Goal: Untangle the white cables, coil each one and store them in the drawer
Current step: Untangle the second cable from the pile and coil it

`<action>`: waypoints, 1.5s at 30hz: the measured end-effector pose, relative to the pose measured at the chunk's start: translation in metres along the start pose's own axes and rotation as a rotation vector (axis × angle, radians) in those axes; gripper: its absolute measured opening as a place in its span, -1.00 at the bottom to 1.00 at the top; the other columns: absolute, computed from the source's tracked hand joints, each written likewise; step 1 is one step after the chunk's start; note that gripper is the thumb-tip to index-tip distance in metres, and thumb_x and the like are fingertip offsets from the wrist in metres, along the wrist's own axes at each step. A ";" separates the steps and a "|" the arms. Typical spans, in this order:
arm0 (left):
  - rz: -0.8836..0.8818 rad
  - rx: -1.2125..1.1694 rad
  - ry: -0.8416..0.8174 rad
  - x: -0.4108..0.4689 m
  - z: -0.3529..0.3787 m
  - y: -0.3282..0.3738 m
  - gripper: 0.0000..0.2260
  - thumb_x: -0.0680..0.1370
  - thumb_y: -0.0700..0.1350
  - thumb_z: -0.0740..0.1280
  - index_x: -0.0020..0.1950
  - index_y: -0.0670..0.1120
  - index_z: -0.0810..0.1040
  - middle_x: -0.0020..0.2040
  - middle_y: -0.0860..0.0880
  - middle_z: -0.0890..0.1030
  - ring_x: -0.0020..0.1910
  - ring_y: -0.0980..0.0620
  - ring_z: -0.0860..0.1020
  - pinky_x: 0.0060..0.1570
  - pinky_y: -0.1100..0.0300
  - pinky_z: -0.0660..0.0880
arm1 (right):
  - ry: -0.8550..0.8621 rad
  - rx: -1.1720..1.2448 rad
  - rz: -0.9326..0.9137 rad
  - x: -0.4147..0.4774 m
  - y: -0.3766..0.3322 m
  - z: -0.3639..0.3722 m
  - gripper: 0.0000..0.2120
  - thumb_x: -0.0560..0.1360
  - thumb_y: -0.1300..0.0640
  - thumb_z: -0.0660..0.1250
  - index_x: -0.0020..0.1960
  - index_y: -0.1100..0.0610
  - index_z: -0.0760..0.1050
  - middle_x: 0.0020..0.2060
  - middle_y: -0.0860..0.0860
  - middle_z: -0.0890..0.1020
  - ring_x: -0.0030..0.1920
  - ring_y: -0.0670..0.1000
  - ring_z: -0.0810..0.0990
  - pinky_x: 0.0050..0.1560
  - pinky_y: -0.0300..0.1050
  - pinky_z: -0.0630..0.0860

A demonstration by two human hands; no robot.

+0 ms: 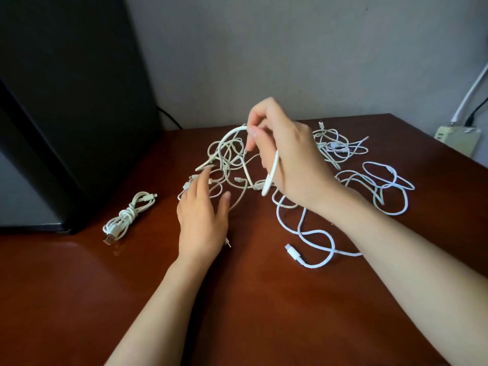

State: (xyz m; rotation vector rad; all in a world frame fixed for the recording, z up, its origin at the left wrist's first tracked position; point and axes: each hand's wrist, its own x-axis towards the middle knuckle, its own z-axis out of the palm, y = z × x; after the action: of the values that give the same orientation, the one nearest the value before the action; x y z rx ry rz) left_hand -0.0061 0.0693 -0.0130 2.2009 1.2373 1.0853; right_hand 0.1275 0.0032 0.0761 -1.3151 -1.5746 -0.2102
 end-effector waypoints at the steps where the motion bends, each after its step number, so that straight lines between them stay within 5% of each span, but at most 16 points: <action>1: 0.000 -0.013 0.016 0.000 0.000 0.001 -0.51 0.60 -0.06 0.26 0.51 -0.07 0.23 0.45 -0.07 0.34 0.44 -0.05 0.26 0.42 -0.10 0.21 | -0.003 0.016 -0.042 -0.003 -0.006 -0.004 -0.94 0.60 0.22 0.15 -0.04 0.18 0.37 -0.32 -0.04 0.55 -0.39 -0.06 0.46 -0.26 -0.02 0.46; 4: 0.038 -0.060 0.072 -0.001 -0.001 0.000 -0.61 0.62 -0.06 0.23 0.44 -0.05 0.33 0.32 -0.06 0.45 0.33 -0.04 0.37 0.31 -0.11 0.33 | -0.041 0.020 -0.154 -0.012 -0.017 -0.012 -0.89 0.59 0.21 0.16 -0.01 0.24 0.42 -0.31 -0.08 0.52 -0.34 -0.04 0.47 -0.24 -0.06 0.46; 8: 0.168 -0.145 0.140 -0.003 -0.002 0.002 -0.85 0.60 -0.11 0.27 0.09 -0.12 0.57 -0.03 0.02 0.52 -0.07 0.03 0.52 -0.03 0.04 0.50 | -0.078 -0.056 -0.258 -0.024 -0.013 -0.014 -0.82 0.57 0.16 0.19 0.00 0.26 0.48 -0.30 -0.13 0.49 -0.35 0.02 0.50 -0.32 0.04 0.50; 12: 0.216 -0.142 0.183 -0.004 -0.002 0.005 -0.91 0.56 -0.18 0.34 -0.02 -0.10 0.64 -0.14 0.09 0.55 -0.18 0.16 0.54 -0.17 0.41 0.41 | -0.050 -0.073 -0.216 -0.038 0.007 -0.011 -0.82 0.56 0.14 0.24 -0.01 0.24 0.53 -0.28 -0.06 0.57 -0.37 0.08 0.53 -0.36 0.03 0.50; 15: 0.161 -0.204 0.273 -0.002 -0.005 0.007 -0.91 0.57 -0.19 0.33 -0.08 -0.06 0.62 -0.20 0.12 0.57 -0.22 0.25 0.52 -0.20 0.49 0.36 | -0.064 -0.106 -0.185 -0.047 0.020 -0.008 -0.82 0.55 0.12 0.25 0.01 0.19 0.55 -0.28 -0.02 0.61 -0.41 0.00 0.50 -0.37 0.00 0.50; 22: 0.218 -0.353 0.259 -0.009 -0.011 0.023 -0.91 0.57 -0.15 0.34 -0.09 -0.02 0.62 -0.18 0.21 0.61 -0.15 0.24 0.59 -0.13 0.40 0.44 | -0.140 -0.227 -0.175 -0.061 0.026 0.006 -0.63 0.39 -0.08 0.38 0.15 0.03 0.59 -0.30 -0.13 0.59 -0.40 -0.18 0.36 -0.44 -0.09 0.52; 30: 0.329 -0.460 0.130 -0.015 -0.016 0.034 -0.90 0.56 -0.19 0.34 -0.10 -0.02 0.60 -0.20 0.17 0.64 -0.15 0.23 0.61 -0.12 0.42 0.45 | -0.095 -0.297 -0.044 -0.064 0.024 0.010 -0.78 0.34 0.02 0.39 -0.03 0.03 0.61 -0.43 -0.09 0.60 -0.38 0.01 0.59 -0.35 -0.17 0.48; 39: 0.256 -0.821 -0.113 -0.018 -0.026 0.041 -0.87 0.46 -0.24 0.38 0.00 -0.15 0.59 -0.13 0.09 0.69 -0.11 0.17 0.65 -0.08 0.36 0.50 | 0.057 -0.379 -0.057 -0.062 0.027 0.001 -0.92 0.38 0.13 0.43 -0.12 0.04 0.64 -0.36 -0.10 0.55 -0.39 -0.02 0.51 -0.45 -0.18 0.40; 45: 0.326 -0.533 -0.128 -0.015 -0.016 0.032 -0.76 0.49 -0.29 0.41 0.12 -0.09 0.61 0.01 0.13 0.65 0.04 0.20 0.60 0.07 0.35 0.47 | 0.084 -0.053 0.085 -0.056 0.027 -0.006 -0.94 0.44 0.11 0.41 -0.12 0.04 0.66 -0.26 -0.06 0.61 -0.34 0.04 0.54 -0.34 0.06 0.50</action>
State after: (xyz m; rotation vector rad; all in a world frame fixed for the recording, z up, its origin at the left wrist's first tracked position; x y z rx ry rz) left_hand -0.0055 0.0389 0.0111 2.0391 0.4638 1.2019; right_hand 0.1452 -0.0255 0.0237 -1.3931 -1.4482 -0.2527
